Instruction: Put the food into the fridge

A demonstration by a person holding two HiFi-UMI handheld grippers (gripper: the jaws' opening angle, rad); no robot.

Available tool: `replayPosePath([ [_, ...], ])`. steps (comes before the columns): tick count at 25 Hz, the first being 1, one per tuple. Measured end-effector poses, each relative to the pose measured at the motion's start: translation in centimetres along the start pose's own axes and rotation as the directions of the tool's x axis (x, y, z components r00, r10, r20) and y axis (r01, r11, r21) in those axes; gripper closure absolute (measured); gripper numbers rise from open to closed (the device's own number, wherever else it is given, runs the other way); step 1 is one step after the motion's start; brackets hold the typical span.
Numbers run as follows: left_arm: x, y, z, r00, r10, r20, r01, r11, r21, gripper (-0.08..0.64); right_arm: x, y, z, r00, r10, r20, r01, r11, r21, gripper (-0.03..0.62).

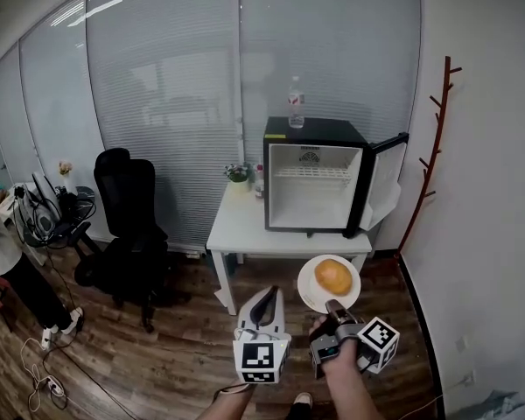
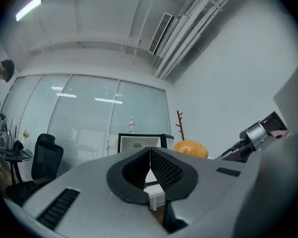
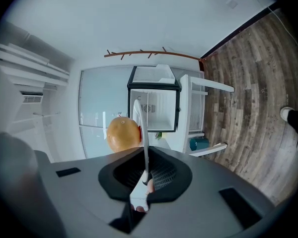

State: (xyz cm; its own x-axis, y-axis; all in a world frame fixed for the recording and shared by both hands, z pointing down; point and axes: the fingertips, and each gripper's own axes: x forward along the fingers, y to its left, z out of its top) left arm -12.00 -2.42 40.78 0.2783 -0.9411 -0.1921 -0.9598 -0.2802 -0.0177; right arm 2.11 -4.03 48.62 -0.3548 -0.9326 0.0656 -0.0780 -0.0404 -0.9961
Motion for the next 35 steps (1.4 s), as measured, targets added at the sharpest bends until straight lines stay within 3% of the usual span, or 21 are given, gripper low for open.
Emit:
replayPosePath([
  [16, 18.6, -0.1, -2.3, 1.0, 0.005, -0.009, -0.005, 1.0, 0.018, 0.531, 15.1, 1.0, 11.2, 1.0, -0.013, -0.015, 0.013, 1.0, 0.018, 0.554],
  [25, 28.4, -1.0, -4.1, 0.999, 0.047, -0.008, -0.047, 0.998, 0.033, 0.531, 23.0, 1.2, 18.2, 0.999, -0.008, -0.053, 0.008, 1.0, 0.011, 0.554],
  [35, 35.4, 1.2, -6.3, 0.997, 0.077, -0.024, -0.076, 0.996, 0.036, 0.531, 30.4, 1.1, 21.4, 0.996, -0.019, -0.083, 0.02, 1.0, 0.007, 0.554],
])
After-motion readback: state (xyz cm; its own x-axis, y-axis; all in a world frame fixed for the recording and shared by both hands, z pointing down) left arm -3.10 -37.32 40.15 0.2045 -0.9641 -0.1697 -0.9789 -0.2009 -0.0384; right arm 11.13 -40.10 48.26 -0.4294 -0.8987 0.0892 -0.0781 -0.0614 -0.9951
